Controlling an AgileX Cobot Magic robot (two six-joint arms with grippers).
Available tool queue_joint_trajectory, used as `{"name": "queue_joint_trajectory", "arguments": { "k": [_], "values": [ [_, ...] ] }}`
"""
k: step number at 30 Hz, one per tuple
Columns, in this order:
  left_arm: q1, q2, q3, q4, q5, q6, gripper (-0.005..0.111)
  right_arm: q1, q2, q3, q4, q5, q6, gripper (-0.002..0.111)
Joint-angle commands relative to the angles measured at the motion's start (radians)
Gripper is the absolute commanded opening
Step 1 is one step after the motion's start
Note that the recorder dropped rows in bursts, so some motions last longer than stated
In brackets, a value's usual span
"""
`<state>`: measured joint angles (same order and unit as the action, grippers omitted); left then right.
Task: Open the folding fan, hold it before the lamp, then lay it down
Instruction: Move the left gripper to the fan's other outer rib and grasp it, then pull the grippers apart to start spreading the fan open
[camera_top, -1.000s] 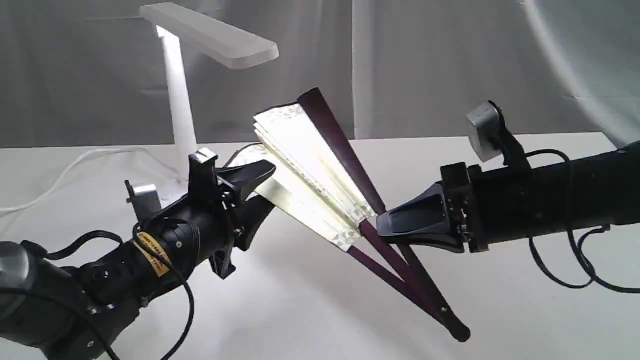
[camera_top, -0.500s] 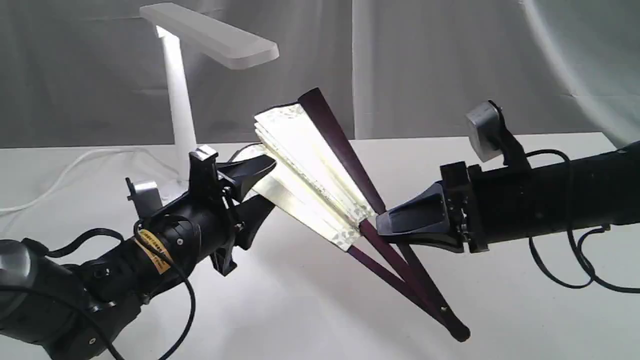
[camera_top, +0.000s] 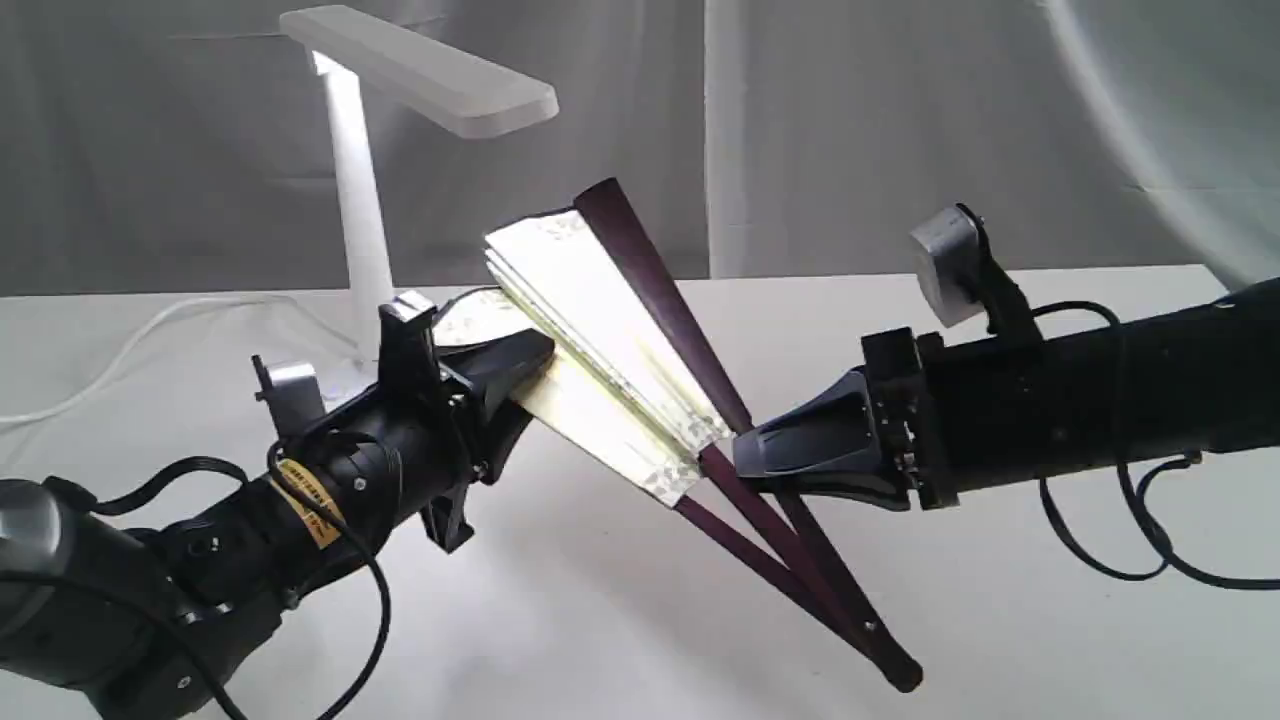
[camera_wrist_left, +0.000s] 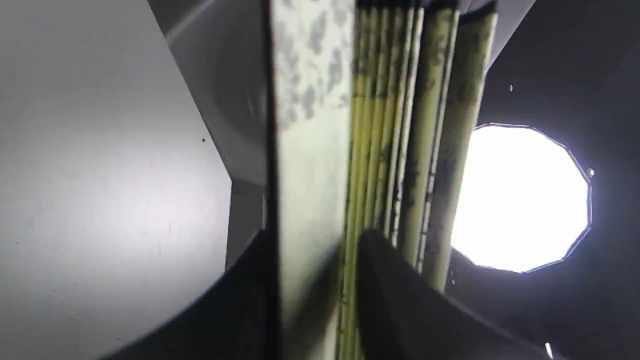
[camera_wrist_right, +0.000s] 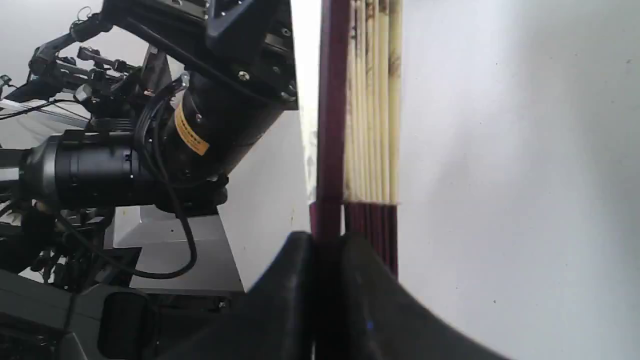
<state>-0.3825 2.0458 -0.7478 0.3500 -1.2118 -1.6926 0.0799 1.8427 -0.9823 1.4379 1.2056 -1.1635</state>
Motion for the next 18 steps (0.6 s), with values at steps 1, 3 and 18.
{"name": "queue_joint_trajectory", "arguments": {
  "k": [1, 3, 18],
  "values": [
    [-0.006, 0.003, -0.001, 0.005, -0.009, -0.002, 0.006, 0.002, -0.01, 0.004, 0.012, 0.016, -0.009, 0.0],
    [-0.006, 0.003, -0.001, 0.005, -0.009, 0.0, 0.0, 0.002, -0.01, 0.004, 0.01, 0.016, -0.009, 0.0],
    [-0.006, 0.002, -0.001, 0.16, -0.009, -0.03, 0.0, 0.002, -0.01, 0.004, 0.073, 0.016, 0.004, 0.053]
  ]
}}
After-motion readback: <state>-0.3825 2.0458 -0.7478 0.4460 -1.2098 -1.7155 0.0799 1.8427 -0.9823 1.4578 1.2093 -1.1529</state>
